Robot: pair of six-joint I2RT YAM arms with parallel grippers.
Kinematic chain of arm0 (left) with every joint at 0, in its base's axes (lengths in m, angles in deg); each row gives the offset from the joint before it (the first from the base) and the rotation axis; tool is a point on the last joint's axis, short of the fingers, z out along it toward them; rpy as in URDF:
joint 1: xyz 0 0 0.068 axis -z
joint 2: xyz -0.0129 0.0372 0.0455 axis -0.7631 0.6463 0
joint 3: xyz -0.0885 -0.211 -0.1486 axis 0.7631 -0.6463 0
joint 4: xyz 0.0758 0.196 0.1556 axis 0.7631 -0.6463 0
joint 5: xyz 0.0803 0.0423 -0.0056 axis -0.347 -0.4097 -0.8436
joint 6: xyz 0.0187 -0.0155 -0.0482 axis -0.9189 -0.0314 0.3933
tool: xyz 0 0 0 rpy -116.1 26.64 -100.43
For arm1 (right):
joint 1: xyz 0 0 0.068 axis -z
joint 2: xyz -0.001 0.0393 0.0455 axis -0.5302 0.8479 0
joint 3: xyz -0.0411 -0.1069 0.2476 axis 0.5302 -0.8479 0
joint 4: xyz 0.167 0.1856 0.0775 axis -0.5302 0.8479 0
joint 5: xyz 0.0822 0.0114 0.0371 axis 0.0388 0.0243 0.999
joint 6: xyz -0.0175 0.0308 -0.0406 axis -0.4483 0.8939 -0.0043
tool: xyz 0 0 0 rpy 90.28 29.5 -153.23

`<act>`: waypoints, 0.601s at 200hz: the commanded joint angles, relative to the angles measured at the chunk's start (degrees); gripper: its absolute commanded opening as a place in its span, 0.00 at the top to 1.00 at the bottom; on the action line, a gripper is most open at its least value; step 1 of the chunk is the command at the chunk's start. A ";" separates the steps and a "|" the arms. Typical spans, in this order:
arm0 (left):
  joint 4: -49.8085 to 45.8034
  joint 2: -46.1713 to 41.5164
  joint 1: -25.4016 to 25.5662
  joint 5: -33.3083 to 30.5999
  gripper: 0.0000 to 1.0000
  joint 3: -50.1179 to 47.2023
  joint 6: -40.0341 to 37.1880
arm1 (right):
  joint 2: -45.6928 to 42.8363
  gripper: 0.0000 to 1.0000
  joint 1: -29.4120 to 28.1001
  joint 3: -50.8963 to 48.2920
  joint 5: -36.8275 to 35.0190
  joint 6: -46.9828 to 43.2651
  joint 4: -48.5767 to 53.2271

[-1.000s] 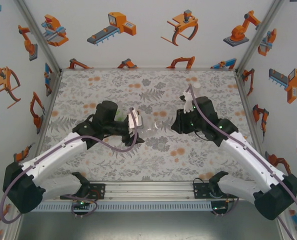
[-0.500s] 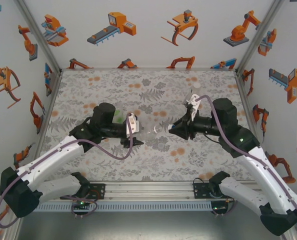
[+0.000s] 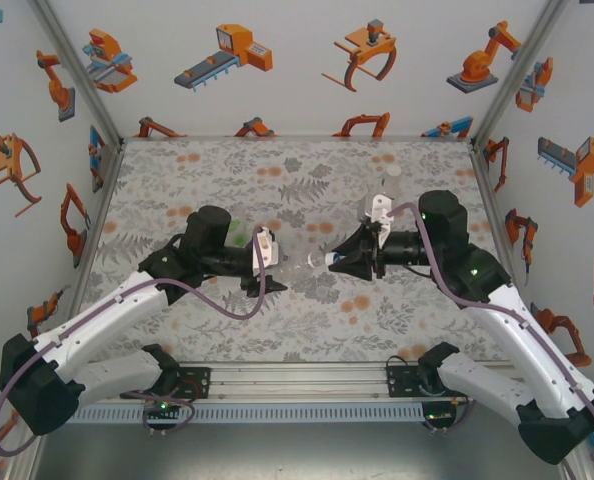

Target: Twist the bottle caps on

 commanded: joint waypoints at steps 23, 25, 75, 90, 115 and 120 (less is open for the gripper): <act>-0.26 -0.19 0.12 4.39 1.00 0.63 -0.90 | 1.45 1.00 0.08 0.62 4.48 -4.44 -2.57; -0.23 -0.10 0.11 4.41 1.00 0.66 -0.89 | 1.58 1.00 0.07 0.61 4.62 -4.46 -2.58; 0.06 0.58 0.18 7.34 1.00 0.66 -0.81 | 2.50 1.00 0.04 0.55 6.96 -4.91 -3.74; 0.04 0.56 0.18 7.54 1.00 0.64 -0.78 | 2.63 1.00 0.04 0.22 7.42 -5.45 -3.54; -0.01 0.65 0.13 7.66 1.00 0.73 -0.76 | 3.20 1.00 0.04 0.72 8.27 -6.71 -2.03; -0.04 0.66 0.12 7.58 1.00 0.73 -0.74 | 3.37 1.00 0.04 0.97 8.65 -6.96 -1.64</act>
